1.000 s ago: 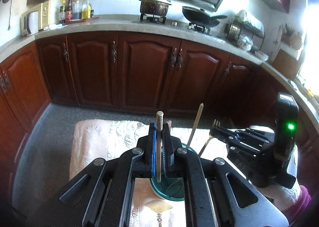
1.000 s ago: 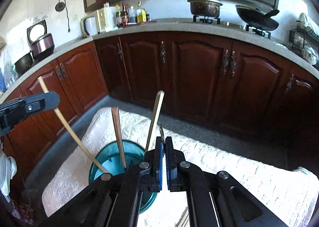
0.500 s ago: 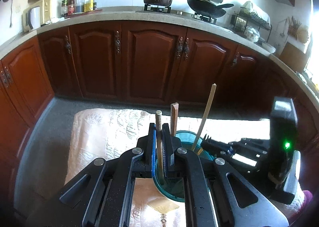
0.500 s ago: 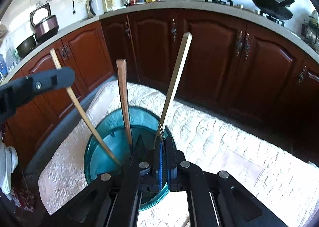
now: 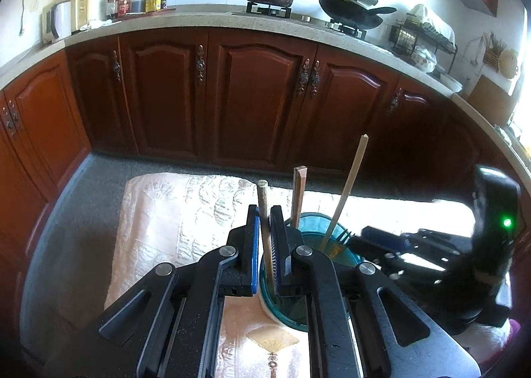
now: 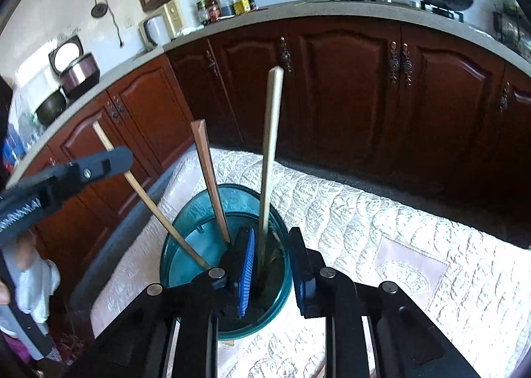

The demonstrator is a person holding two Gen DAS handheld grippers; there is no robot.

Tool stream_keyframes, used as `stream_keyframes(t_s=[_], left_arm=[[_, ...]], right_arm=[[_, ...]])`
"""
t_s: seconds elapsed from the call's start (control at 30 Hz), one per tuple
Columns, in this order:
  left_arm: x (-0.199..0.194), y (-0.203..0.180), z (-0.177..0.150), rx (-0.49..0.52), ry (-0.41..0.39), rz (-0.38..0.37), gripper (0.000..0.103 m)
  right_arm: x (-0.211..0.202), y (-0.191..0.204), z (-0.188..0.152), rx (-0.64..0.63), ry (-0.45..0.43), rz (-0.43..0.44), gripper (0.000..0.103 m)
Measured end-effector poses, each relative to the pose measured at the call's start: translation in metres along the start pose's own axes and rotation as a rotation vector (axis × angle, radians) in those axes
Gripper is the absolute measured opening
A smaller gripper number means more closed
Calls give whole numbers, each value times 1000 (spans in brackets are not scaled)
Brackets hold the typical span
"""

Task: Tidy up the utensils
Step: 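Carry chopstick and fork to the floral cup and release them inside, then withdraw both tools from the cup toward the remaining chopsticks and spoon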

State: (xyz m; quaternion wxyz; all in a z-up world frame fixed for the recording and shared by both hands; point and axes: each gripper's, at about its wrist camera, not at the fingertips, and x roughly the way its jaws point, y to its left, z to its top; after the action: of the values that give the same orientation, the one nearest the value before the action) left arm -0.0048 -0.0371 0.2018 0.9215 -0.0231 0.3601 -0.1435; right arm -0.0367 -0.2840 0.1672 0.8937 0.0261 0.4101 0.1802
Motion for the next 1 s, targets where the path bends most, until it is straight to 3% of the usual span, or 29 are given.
stream_keyframes(t_s=[0.03, 0.2, 0.53, 1.0], left_arm=[[-1, 2, 0, -5, 2, -1, 8], [-4, 8, -2, -32, 0, -18, 40], [-22, 7, -7, -62, -5, -19, 47], [-51, -32, -46, 33, -25, 5, 49]], right_arm=[[-4, -3, 0, 13, -8, 0, 21], [-18, -13, -6, 66, -27, 0, 24], [-41, -14, -25, 100, -38, 2, 29], [-82, -10, -57, 115, -59, -44, 35]])
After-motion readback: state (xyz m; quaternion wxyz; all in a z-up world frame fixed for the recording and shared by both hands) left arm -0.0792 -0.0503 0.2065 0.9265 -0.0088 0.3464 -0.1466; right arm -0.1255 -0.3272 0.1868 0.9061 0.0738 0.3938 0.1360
